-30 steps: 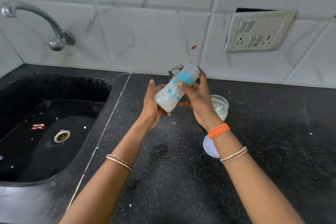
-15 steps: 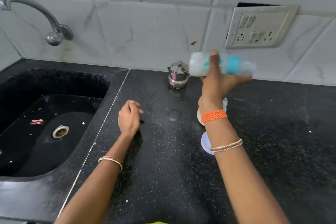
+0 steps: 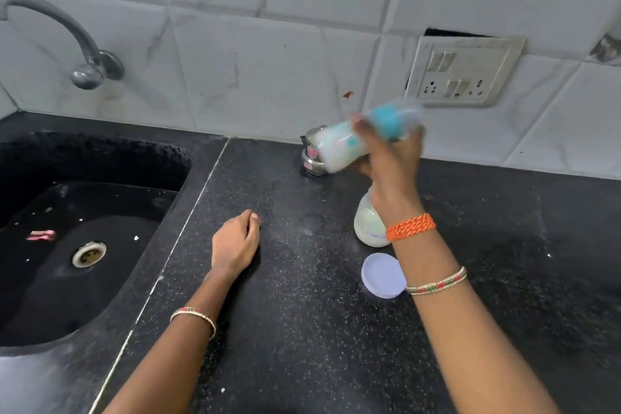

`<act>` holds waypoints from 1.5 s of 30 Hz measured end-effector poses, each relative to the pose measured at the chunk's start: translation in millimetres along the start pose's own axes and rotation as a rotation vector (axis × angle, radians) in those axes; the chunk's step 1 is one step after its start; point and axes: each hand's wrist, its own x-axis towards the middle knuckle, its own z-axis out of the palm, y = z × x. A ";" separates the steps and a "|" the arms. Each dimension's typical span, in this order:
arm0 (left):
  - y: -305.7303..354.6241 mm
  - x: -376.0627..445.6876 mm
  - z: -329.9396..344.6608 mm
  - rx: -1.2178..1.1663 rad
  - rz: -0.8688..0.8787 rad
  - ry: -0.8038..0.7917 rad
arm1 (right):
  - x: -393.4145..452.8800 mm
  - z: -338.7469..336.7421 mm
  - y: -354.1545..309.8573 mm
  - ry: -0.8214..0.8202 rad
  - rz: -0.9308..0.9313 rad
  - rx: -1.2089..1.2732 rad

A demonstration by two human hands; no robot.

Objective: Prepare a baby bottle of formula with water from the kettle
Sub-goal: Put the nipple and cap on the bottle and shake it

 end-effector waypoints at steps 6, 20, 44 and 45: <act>-5.2 3.1 3.4 -0.005 -0.017 -0.001 | 11.9 -10.5 -10.1 0.041 -0.120 -0.384; 0.1 0.5 -4.3 -0.034 -0.042 -0.014 | 17.3 -15.1 -7.6 0.176 0.050 0.376; -4.0 2.3 0.8 0.051 -0.022 -0.042 | -20.7 -16.2 12.0 -0.057 -0.058 0.026; -4.8 1.9 0.8 0.041 -0.019 -0.042 | -17.2 -14.0 8.8 -0.008 -0.077 0.144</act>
